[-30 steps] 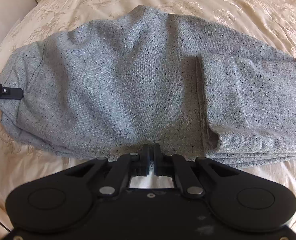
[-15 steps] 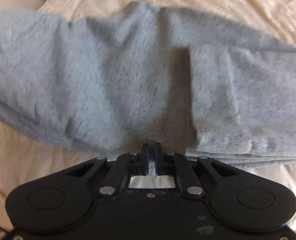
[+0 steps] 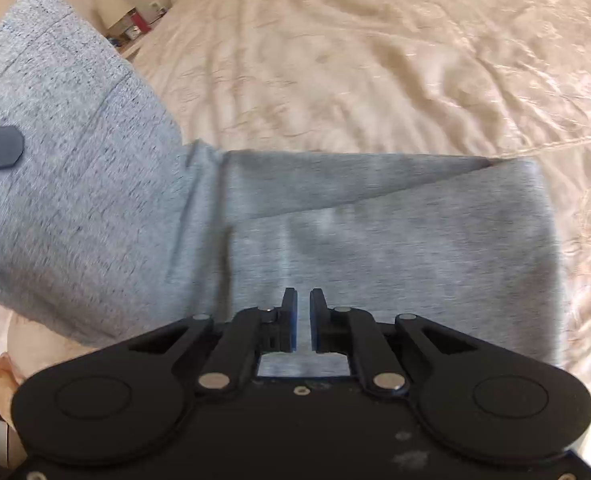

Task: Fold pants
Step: 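Lift the waistband end with the left gripper and fold it over the cuffs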

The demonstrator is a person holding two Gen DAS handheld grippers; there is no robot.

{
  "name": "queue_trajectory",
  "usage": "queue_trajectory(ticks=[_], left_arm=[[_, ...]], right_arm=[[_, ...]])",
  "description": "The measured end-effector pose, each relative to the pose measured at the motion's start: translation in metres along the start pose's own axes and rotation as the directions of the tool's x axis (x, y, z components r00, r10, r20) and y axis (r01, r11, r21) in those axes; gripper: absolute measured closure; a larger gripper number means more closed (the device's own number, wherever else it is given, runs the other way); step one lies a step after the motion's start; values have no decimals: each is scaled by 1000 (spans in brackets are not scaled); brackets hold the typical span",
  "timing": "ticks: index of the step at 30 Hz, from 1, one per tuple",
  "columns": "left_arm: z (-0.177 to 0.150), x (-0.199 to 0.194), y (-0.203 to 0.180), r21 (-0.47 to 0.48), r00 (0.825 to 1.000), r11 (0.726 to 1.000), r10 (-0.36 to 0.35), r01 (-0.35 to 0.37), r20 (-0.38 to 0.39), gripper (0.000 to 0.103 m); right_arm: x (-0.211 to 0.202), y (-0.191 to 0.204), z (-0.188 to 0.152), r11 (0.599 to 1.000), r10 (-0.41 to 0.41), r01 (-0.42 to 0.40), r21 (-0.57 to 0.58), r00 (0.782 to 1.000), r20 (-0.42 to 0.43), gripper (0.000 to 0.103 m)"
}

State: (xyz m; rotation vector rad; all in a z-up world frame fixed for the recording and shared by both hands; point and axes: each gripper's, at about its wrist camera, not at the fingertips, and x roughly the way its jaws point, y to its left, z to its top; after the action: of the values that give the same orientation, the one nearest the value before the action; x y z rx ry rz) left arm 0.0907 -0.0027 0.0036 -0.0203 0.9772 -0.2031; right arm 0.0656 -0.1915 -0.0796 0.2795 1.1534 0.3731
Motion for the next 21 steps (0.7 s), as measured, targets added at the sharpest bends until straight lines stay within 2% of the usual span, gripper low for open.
queue_trajectory(ticks=[3,5,7,9,12,15,18,21], left_arm=[[-9,52,-55,10,995,999,-47,48,-85,64],[-17,84,-82,-8,985,996,-89,89,-148,62],[-23,98,-102,-36,973,992,-129,125,-192,68],[-24,95,-109,-36,975,992,-122,117,-183,68],[-24,83,-100,-33,987,996,-82,78,-140,68],[-30,83,-78,-46,988,999,12,-20,-151,68],[-41,94,-46,-60,973,988,126,-140,-193,68],[-58,109,-14,-70,946,973,194,-219,-259,68]], right_arm=[[0,-52,3,997,-56,57,42,998,-29,92],[0,-81,2,994,-92,95,52,994,-56,92],[-1,-104,2,992,-101,106,69,992,-74,92],[-4,-116,0,991,-108,114,76,990,-89,92],[-7,-130,2,993,-85,91,77,993,-87,91],[-9,-135,2,995,-56,62,75,995,-85,85],[-13,-138,3,996,-30,38,80,995,-90,83],[-20,-143,0,993,-27,36,111,996,-87,82]])
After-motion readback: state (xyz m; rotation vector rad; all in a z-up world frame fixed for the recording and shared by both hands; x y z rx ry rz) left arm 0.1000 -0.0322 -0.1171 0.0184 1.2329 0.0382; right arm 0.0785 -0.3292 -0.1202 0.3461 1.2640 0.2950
